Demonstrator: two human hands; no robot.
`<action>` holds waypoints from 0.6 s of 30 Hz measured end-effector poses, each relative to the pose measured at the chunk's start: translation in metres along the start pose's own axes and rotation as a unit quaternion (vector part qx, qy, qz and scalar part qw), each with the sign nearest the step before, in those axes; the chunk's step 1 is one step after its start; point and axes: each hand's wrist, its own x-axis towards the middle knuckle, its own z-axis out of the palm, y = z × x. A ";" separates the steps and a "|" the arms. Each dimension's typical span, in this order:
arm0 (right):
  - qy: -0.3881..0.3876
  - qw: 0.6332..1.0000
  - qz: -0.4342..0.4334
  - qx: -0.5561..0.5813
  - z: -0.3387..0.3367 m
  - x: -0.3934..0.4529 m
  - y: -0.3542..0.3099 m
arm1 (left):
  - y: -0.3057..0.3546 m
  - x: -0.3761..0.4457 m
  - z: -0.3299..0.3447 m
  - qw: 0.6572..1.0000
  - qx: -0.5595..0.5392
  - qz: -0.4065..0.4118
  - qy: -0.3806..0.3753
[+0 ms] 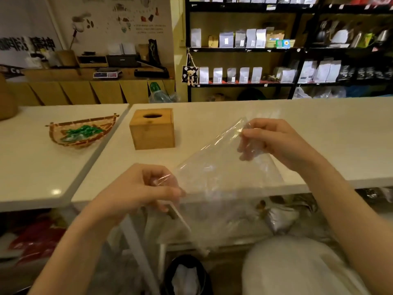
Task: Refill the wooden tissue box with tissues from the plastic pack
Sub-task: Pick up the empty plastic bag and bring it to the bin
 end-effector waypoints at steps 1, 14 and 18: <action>-0.013 1.000 0.013 0.019 0.008 -0.010 0.002 | -0.009 -0.016 0.003 0.999 -0.015 -0.013 -0.033; 0.062 0.736 0.376 0.560 0.150 -0.150 0.185 | -0.217 -0.094 0.073 0.889 -0.332 -0.315 -0.020; 0.069 0.728 0.412 0.543 0.194 -0.189 0.275 | -0.301 -0.089 0.113 0.846 -0.374 -0.364 0.106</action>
